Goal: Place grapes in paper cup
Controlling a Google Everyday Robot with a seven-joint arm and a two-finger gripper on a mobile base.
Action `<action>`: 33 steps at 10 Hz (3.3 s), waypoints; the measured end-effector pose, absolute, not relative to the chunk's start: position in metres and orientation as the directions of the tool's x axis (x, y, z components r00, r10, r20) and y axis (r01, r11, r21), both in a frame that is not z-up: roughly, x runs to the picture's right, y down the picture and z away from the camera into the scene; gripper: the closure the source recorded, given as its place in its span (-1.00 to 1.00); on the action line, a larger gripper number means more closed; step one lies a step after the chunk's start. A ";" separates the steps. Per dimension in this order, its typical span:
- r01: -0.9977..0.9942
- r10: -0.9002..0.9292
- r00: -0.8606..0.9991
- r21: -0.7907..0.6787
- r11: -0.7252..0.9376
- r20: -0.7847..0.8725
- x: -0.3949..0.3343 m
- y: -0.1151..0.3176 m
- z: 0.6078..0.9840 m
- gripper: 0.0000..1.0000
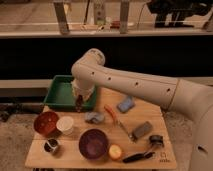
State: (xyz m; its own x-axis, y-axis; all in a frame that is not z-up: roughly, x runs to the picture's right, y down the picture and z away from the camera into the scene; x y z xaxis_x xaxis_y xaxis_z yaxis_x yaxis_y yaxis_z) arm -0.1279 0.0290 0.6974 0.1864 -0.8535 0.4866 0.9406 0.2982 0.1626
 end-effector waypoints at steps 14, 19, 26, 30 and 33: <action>0.927 -0.706 -0.223 0.370 0.060 0.672 -0.178 0.084 0.656 1.00; 0.924 -0.612 -0.244 0.371 0.088 0.752 -0.191 0.108 0.663 1.00; 0.927 -0.529 -0.251 0.359 0.111 0.811 -0.195 0.121 0.680 1.00; 0.928 -0.502 -0.249 0.352 0.120 0.828 -0.195 0.123 0.691 1.00; 0.930 -0.483 -0.250 0.347 0.122 0.839 -0.197 0.124 0.695 0.74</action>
State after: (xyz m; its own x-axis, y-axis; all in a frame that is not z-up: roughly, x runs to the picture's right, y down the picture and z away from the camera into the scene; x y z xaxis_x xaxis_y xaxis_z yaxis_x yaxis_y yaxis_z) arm -0.1968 0.1241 0.6948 -0.2499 -0.4825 0.8395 0.9299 0.1221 0.3469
